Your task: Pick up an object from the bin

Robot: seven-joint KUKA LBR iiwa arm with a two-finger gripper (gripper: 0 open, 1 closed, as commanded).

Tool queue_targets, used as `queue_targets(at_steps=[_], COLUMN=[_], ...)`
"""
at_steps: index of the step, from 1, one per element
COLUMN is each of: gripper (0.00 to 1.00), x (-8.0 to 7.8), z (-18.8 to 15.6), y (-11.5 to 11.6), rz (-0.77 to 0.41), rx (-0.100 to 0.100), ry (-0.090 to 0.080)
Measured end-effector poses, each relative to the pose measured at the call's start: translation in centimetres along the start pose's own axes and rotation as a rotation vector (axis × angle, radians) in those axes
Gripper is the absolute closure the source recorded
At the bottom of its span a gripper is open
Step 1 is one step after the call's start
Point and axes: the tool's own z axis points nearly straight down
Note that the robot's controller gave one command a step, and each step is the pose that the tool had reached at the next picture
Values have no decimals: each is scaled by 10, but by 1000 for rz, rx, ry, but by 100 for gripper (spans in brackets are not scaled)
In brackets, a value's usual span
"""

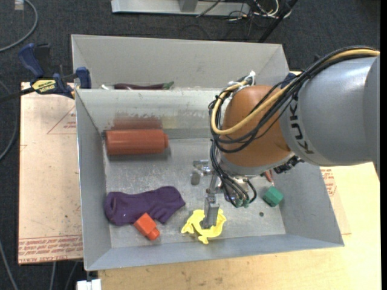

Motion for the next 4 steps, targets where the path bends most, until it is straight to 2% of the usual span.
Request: queue_targets(at_steps=[1, 2, 3, 4], gripper=[0, 0, 0, 100], x=[-2, 1, 20, 9], z=[-4, 36, 77, 81], y=[0, -19, -46, -39], rz=[2, 59, 48, -4], rx=[-1, -3, -2, -1], ry=[-7, -11, -9, -12])
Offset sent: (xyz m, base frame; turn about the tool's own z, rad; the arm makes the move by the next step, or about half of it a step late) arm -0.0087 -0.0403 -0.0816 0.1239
